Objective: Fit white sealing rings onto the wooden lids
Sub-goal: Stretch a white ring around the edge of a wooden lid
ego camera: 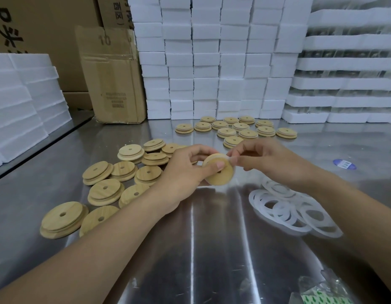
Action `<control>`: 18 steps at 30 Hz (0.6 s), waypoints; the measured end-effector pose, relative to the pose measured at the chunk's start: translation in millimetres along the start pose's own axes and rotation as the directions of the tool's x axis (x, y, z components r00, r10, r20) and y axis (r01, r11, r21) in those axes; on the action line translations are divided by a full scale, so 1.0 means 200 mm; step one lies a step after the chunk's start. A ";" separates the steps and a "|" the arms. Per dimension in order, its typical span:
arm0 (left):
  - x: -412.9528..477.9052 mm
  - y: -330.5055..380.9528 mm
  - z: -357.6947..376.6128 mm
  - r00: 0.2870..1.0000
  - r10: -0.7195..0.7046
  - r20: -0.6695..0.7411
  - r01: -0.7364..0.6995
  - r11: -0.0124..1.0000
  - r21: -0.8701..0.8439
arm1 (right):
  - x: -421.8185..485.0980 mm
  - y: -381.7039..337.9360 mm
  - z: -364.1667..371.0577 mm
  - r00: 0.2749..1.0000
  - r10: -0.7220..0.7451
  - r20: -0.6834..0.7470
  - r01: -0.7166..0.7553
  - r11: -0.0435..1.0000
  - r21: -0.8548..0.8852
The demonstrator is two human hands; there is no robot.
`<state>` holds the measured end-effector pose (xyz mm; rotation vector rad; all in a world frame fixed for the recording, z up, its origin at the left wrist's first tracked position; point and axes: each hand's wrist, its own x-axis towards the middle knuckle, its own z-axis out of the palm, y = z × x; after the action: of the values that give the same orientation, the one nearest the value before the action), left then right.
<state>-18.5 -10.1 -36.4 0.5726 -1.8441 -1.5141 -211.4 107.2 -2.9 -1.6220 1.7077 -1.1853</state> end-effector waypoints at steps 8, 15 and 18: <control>0.01 0.00 0.00 0.997 -0.077 0.008 0.078 0.980 -0.186 | 0.01 -0.01 0.01 0.999 0.005 -0.037 -0.004 1.000 0.010; 0.02 0.00 -0.01 0.996 -0.087 0.016 0.088 0.951 -0.296 | 0.02 0.01 0.01 0.993 0.040 -0.111 -0.044 0.999 -0.029; 0.02 0.01 -0.01 0.996 -0.089 0.009 0.087 0.936 -0.340 | 0.02 0.00 0.02 0.993 0.050 -0.105 -0.050 0.999 0.003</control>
<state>-18.9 -14.3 -33.2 0.4973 -1.5174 -1.8379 -209.0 101.7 -4.9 -1.5319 1.8018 -1.2662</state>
